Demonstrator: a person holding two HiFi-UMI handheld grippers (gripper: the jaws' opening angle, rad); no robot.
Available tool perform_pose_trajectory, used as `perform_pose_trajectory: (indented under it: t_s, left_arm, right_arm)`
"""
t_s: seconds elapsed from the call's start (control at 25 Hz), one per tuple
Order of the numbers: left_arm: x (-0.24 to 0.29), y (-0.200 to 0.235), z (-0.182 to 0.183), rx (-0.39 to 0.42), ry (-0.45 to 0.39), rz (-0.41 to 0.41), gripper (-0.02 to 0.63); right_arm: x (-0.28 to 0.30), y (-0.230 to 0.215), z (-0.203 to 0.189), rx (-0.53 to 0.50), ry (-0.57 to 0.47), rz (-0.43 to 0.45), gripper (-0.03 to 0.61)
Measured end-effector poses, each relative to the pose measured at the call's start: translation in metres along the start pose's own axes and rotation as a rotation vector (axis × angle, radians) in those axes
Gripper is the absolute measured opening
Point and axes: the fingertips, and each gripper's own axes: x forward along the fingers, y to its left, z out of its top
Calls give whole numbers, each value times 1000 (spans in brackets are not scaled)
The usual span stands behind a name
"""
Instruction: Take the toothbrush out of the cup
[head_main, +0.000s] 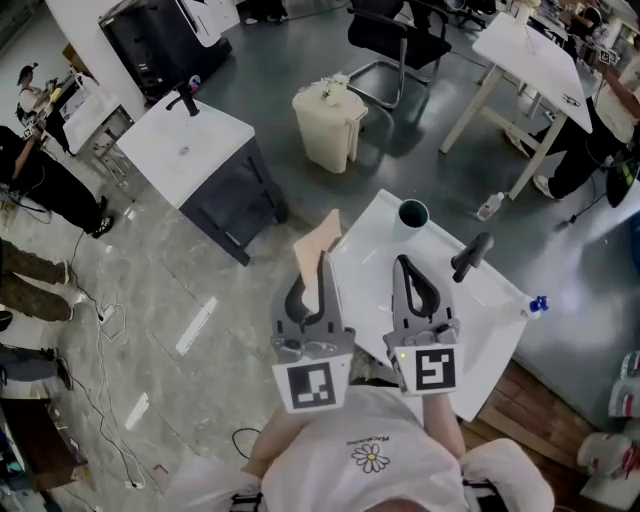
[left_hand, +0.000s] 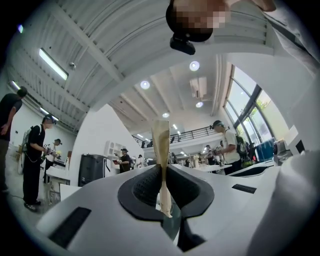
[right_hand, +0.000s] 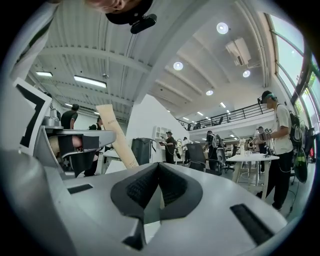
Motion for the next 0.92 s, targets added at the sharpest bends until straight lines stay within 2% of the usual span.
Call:
perform_pose_trajectory:
  t_s: [0.52, 0.92]
  left_arm:
    - [-2, 9, 1, -10, -2, 23, 40]
    - [-3, 1, 1, -23, 5, 1, 38]
  right_arm:
    - [-3, 4, 3, 10, -12, 2, 12]
    - [-5, 5, 4, 4, -16, 0, 12]
